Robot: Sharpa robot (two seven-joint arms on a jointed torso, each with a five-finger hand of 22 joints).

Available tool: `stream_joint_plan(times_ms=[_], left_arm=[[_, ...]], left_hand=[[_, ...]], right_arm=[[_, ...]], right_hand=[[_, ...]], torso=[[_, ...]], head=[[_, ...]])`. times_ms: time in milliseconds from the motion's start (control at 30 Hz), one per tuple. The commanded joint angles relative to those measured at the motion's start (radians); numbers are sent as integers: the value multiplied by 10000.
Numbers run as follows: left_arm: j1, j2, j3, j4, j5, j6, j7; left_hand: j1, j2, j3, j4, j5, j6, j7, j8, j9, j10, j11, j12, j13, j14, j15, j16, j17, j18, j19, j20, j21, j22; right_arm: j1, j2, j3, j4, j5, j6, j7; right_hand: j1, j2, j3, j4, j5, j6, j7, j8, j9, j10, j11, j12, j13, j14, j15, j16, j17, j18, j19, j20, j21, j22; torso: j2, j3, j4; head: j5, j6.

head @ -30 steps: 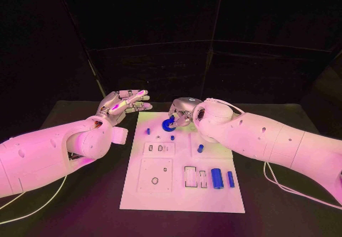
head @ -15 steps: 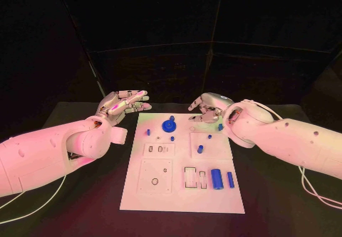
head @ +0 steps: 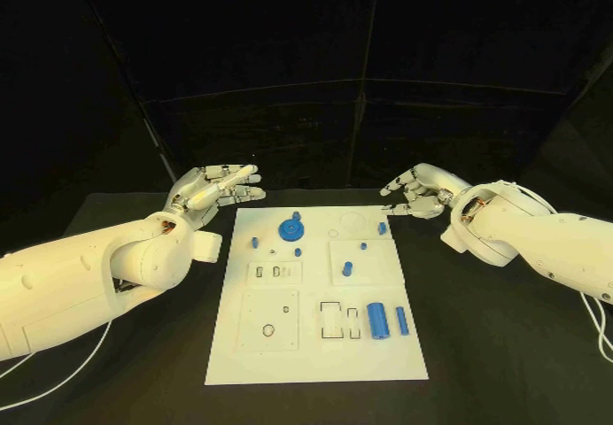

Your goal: Assemble the parts on the task board

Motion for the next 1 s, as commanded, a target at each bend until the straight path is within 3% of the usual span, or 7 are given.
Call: stream_joint_plan(times_ms=[33,167,533,1000], left_arm=[[11,49,0,-19,-1,177,47],[7,104,-1,-57,-1,194,48],[-6,177,-6,-134,-2,213,49],[-13,206,-9,-180,-2,217,50]], left_hand=[[51,47,-1,-67,40,52,-15,-65,-14,90,9,-67,-9,-27,33,-67,1,53,52,-13,-27,-15],[51,47,-1,-67,40,52,-15,-65,-14,90,9,-67,-9,-27,33,-67,1,53,52,-13,-27,-15],[51,47,-1,-67,40,52,-15,-65,-14,90,9,-67,-9,-27,33,-67,1,53,52,-13,-27,-15],[54,54,8,-76,39,61,-21,-69,-13,102,3,-73,-8,-15,29,-70,4,54,64,-15,-33,-20]], right_arm=[[-31,36,-1,-290,426,562,601],[-147,133,-2,-670,439,842,739],[-464,474,-3,-1324,412,1059,806],[-569,684,-3,-1585,320,1184,779]], right_hand=[[251,-18,38,-186,-234,-25,19,-50,-25,-23,-55,-46,-15,699,-13,34,933,-153,-13,-32,12,-12],[461,-69,48,-431,-575,-181,54,-96,-41,-55,-25,-86,-59,707,11,45,979,-156,-20,-17,15,-14],[450,-78,12,-490,-652,-312,82,-115,-50,-104,2,-133,-121,703,31,41,968,-155,-33,0,10,-32],[412,-13,0,-506,-654,-239,73,-43,-20,-74,1,-102,-73,705,39,43,979,-153,-36,13,13,-34]], torso=[[10,-16,35],[18,-19,65],[15,-12,58],[15,-14,50]], head=[[-209,30],[-282,4],[-291,-49],[-285,-79]])
